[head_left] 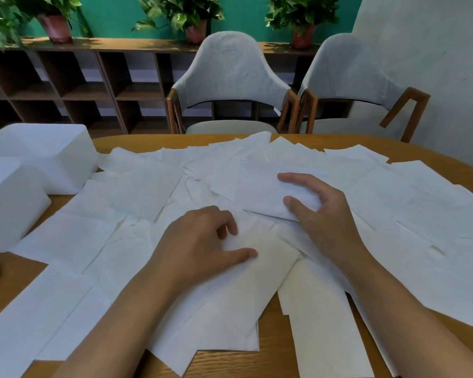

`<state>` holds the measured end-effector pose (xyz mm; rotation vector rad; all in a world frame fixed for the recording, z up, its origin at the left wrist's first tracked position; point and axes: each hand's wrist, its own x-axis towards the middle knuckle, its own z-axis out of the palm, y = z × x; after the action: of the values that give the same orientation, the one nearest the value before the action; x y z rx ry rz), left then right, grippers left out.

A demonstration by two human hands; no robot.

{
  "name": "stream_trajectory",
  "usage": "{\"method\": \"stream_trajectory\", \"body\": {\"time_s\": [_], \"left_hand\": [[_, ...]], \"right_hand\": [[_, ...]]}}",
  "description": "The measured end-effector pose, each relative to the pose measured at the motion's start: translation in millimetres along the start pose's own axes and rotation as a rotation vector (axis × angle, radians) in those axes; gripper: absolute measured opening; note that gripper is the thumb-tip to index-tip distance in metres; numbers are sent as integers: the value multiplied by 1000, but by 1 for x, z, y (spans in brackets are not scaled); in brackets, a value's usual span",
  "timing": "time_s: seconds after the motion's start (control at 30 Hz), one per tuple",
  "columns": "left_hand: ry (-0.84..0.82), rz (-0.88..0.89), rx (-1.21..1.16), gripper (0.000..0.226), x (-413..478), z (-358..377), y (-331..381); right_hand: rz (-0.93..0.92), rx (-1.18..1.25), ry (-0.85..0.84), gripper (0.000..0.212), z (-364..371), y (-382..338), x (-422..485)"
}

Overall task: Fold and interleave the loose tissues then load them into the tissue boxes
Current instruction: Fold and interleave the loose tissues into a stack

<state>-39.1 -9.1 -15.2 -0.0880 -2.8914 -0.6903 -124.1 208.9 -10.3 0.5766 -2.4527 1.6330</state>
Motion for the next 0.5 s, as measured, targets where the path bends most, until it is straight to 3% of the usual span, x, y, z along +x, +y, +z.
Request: {"method": "stream_trajectory", "body": {"time_s": [0.13,0.33,0.5], "left_hand": [[31,-22,-75,19,1,0,-1],[10,-5,-128,12,0,-1,-3],[-27,59,-432,14,-4,-23,0]], "right_hand": [[-9,-10,-7,30,1,-1,0],[-38,-32,-27,32,3,-3,-1],[-18,-24,-19,26,3,-6,-1]]}}
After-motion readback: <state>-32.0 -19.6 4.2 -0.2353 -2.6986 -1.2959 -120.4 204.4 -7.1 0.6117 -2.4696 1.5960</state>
